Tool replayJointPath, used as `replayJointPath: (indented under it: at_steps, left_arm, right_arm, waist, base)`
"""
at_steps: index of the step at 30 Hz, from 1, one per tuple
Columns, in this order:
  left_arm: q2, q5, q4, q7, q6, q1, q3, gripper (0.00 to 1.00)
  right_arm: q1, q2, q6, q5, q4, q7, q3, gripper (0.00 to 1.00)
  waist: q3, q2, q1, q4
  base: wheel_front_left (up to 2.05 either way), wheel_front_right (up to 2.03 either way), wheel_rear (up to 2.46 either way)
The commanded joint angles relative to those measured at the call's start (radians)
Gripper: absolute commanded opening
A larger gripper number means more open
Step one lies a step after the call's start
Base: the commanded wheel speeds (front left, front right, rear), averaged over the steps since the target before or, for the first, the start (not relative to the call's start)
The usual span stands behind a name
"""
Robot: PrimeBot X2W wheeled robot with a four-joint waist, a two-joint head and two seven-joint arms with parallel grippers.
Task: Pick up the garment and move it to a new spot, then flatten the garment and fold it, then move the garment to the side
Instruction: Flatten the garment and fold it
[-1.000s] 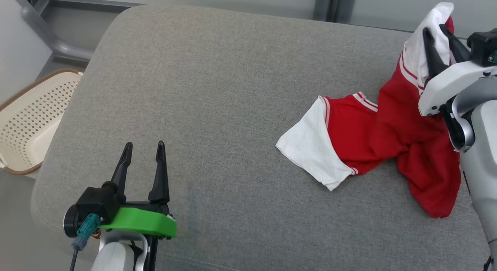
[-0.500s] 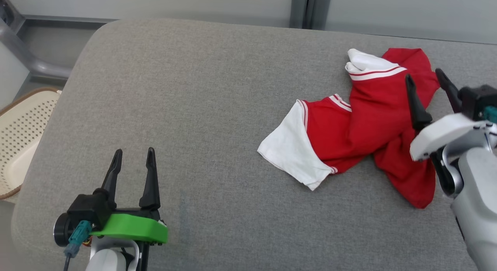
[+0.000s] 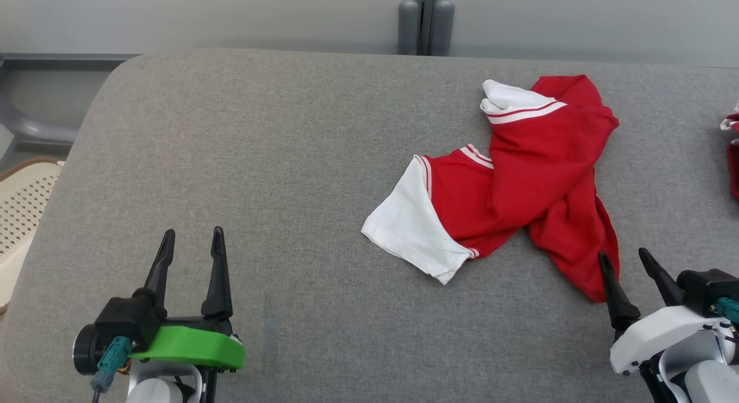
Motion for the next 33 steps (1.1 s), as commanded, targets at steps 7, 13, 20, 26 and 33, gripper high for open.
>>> replayJointPath:
  at_steps: [7,13,20,26,33]
  left_arm:
    - [-0.002,0.012,0.011,-0.003,-0.01,-0.026,-0.017,1.0]
    - [0.012,0.011,0.016,-0.003,-0.003,-0.009,-0.003,1.0]
    - [0.018,0.008,0.011,-0.003,0.002,0.011,-0.005,1.0]
    - [0.017,0.003,0.007,-0.002,0.002,0.014,-0.006,1.0]
    - [0.025,-0.002,0.006,-0.002,0.005,0.016,-0.002,1.0]
  right_arm:
    - [0.03,0.066,-0.001,-0.011,0.083,0.02,-0.048,0.94]
    - [-0.007,0.095,-0.002,-0.004,0.145,-0.029,-0.062,0.0]
    - [0.055,0.086,-0.002,0.015,0.055,-0.056,-0.127,0.0]
    - [0.148,0.113,-0.001,0.072,-0.081,0.003,-0.181,0.24]
    - [0.148,0.135,-0.001,0.047,-0.226,0.009,-0.18,1.0]
  waist:
    - [0.022,0.0,0.0,0.037]
    - [0.005,0.0,0.0,0.002]
    - [-0.024,0.0,0.0,-0.062]
    - [-0.028,0.0,0.0,-0.096]
    - [-0.025,0.0,0.0,-0.121]
  base:
    - [0.0,0.0,0.0]
    - [0.0,0.0,0.0]
    - [0.0,0.0,0.0]
    - [0.0,0.0,0.0]
    - [0.0,0.0,0.0]
